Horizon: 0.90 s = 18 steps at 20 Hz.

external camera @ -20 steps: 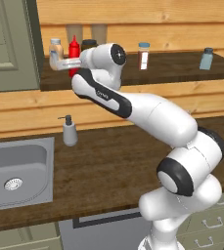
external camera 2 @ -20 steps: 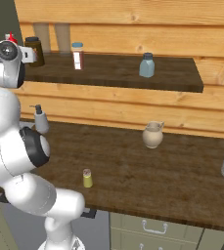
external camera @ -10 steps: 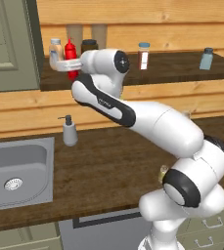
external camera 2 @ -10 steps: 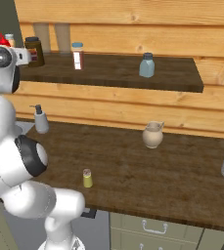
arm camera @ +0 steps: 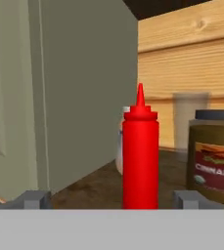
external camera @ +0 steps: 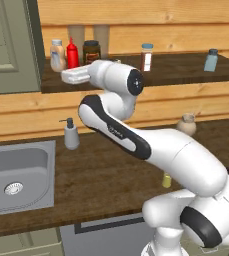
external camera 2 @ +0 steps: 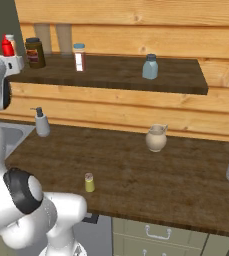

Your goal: Put the shaker and condiment bottle from the counter next to their counterparts in the cabinet.

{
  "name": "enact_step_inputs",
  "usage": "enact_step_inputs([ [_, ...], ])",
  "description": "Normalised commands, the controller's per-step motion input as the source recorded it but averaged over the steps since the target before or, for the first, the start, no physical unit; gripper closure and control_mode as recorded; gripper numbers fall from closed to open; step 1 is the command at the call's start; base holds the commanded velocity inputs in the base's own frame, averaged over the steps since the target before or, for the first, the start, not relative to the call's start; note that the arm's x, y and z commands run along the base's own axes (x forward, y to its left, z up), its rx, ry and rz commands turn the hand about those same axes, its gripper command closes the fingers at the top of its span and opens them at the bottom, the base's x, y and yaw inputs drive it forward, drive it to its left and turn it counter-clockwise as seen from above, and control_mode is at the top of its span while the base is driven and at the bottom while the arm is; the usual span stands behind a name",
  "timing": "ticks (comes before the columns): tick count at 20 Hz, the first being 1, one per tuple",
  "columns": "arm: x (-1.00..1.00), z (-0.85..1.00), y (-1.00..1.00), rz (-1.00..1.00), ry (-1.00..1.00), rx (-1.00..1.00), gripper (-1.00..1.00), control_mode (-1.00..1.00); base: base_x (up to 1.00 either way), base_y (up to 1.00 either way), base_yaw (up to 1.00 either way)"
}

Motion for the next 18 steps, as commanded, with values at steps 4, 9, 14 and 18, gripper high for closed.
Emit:
enact_step_inputs([
  [4, -0.63, 0.22, -0.39, -0.18, 0.00, 0.08, -1.00, -1.00, 0.00, 0.00, 0.00],
  [9, -0.47, 0.17, -0.50, -0.28, 0.05, 0.15, -1.00, -1.00, 0.00, 0.00, 0.00],
  [14, -0.56, 0.01, -0.46, -0.29, 0.03, 0.16, -1.00, -1.00, 0.00, 0.00, 0.00],
  [18, -0.55, 0.00, -0.38, -0.31, 0.00, 0.16, -1.00, -1.00, 0.00, 0.00, 0.00],
])
